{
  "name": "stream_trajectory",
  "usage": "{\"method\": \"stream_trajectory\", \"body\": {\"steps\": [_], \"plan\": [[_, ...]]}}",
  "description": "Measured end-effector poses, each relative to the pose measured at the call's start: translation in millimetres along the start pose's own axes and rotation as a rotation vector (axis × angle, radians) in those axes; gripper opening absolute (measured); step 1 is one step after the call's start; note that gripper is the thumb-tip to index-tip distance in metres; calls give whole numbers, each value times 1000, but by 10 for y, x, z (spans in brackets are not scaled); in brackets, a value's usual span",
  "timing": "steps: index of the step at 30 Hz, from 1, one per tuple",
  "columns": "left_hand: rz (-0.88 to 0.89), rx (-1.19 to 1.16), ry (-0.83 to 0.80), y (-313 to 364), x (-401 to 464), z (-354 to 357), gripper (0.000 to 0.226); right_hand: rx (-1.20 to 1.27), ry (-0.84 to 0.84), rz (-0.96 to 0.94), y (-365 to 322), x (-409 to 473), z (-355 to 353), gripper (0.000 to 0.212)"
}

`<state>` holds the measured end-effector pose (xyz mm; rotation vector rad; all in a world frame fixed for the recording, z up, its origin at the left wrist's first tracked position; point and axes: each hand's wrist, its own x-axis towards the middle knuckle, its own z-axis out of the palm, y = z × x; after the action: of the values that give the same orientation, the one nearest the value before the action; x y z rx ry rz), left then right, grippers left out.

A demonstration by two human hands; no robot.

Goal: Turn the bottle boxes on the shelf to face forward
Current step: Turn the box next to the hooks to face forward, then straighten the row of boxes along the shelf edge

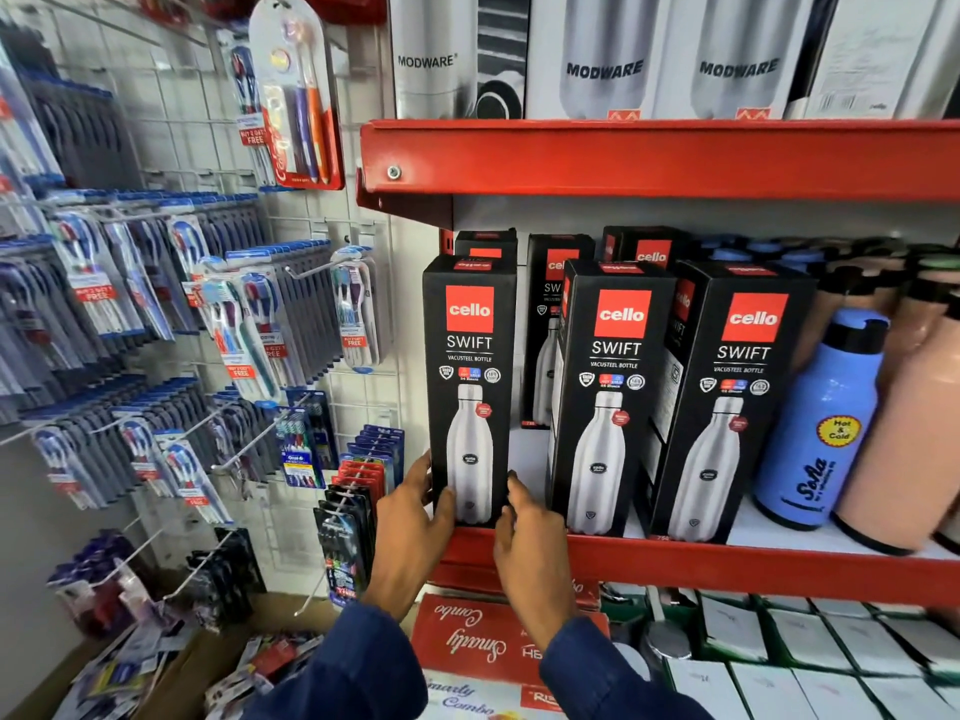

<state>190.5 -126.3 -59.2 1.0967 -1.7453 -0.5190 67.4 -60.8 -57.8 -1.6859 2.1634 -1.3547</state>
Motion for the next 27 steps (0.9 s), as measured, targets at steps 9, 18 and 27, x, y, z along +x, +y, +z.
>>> {"method": "stream_trajectory", "body": {"steps": [9, 18, 27], "plan": [[-9, 56, 8, 41, -155, -52, 41, 81, -16, -13, 15, -111, -104, 50], [-83, -69, 263, 112, -311, -57, 44, 219, 104, -80, 265, -304, -464, 39], [30, -192, 58, 731, -604, 508, 32, 252, 400, 107, 613, -333, -819, 34]]}}
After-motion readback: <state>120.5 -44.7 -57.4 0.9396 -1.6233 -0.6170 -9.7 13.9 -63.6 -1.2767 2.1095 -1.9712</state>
